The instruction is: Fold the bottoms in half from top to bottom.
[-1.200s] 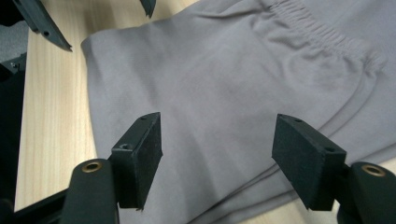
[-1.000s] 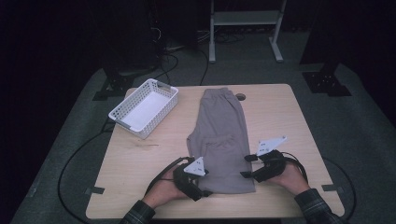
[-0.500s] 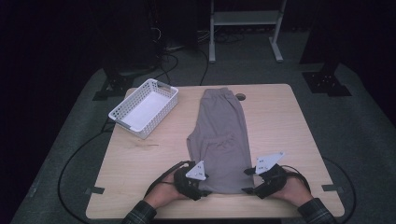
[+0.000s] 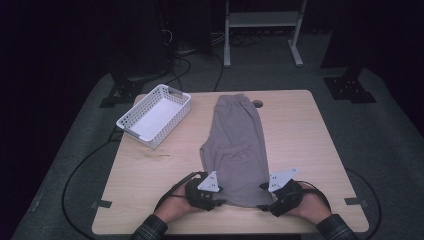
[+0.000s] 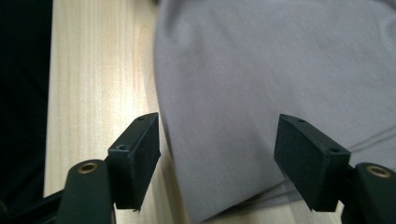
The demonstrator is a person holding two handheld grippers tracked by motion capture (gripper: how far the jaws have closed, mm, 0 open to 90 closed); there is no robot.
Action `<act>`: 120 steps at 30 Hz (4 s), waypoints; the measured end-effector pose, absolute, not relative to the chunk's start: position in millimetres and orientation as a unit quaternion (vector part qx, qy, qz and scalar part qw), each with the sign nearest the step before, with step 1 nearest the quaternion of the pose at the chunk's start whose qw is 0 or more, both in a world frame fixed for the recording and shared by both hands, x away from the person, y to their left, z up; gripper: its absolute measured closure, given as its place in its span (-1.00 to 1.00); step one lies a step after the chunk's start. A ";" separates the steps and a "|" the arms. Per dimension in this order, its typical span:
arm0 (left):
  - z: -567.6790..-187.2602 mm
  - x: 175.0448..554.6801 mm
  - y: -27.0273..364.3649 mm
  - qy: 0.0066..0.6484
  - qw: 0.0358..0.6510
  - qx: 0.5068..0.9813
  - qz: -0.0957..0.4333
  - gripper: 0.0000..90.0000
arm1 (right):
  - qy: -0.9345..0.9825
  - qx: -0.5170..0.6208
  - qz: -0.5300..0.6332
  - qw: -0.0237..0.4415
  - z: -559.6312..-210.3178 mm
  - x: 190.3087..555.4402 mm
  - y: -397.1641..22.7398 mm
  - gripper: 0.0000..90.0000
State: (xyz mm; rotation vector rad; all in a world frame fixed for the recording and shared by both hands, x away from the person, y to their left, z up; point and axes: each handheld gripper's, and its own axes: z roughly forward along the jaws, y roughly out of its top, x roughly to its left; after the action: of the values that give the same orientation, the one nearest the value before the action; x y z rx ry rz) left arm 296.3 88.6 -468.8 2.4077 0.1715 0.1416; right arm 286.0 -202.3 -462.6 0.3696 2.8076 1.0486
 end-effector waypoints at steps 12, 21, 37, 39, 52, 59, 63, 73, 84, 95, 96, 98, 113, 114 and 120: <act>-465.4 293.9 91.8 0.055 0.338 0.937 0.066 0.20 | 0.930 0.123 0.341 0.066 -463.7 288.4 -204.5 -0.33; -465.3 295.6 91.7 0.062 0.336 0.936 0.084 0.65 | 0.935 0.108 0.330 0.069 -468.5 292.4 -197.4 -0.40; -466.5 303.4 100.2 0.098 0.354 0.929 0.052 0.74 | 0.924 0.112 0.355 0.088 -471.7 292.8 -206.6 0.60; -466.4 303.9 100.0 0.100 0.354 0.928 0.051 0.75 | 0.923 0.111 0.353 0.102 -471.9 291.3 -206.1 0.72; -462.4 286.4 99.4 0.093 0.341 0.935 0.020 0.81 | 0.929 0.122 0.346 0.043 -467.3 282.9 -206.3 0.85; -455.8 266.8 103.4 0.086 0.354 0.931 -0.013 0.81 | 0.936 0.101 0.338 0.003 -461.7 264.6 -205.2 0.85; -444.2 264.7 105.4 0.085 0.367 0.926 -0.003 0.81 | 0.927 0.107 0.358 0.000 -455.3 261.8 -210.4 0.85; -408.7 295.6 107.9 0.099 0.396 0.910 0.067 0.82 | 0.906 0.149 0.391 0.054 -429.4 282.6 -215.1 0.86; -396.9 332.0 107.9 0.132 0.406 0.895 0.127 0.81 | 0.892 0.180 0.401 0.107 -411.5 323.0 -213.1 0.86; -424.4 393.1 102.8 0.201 0.385 0.890 0.140 0.81 | 0.880 0.236 0.395 0.118 -425.0 378.0 -206.7 0.86; -424.4 393.1 102.8 0.201 0.385 0.890 0.140 0.81 | 0.880 0.236 0.395 0.118 -425.0 378.0 -206.7 0.86; -432.7 401.2 101.4 0.214 0.384 0.887 0.140 0.81 | 0.880 0.248 0.385 0.124 -432.9 386.5 -203.4 0.86; -459.4 409.9 89.2 0.224 0.336 0.905 0.138 0.83 | 0.892 0.273 0.339 0.123 -464.9 401.4 -193.3 0.86; -459.8 407.1 89.5 0.223 0.337 0.905 0.132 0.83 | 0.893 0.270 0.339 0.123 -465.3 400.5 -193.6 0.86; -459.3 392.9 89.1 0.213 0.329 0.912 0.119 0.83 | 0.896 0.265 0.339 0.108 -465.0 391.5 -193.9 0.86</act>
State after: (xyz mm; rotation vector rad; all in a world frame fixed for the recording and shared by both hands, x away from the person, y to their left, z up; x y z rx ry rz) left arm 392.9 89.1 -459.3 2.3871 0.5560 0.3127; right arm 391.5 -193.9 -465.0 0.7796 2.6368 0.9974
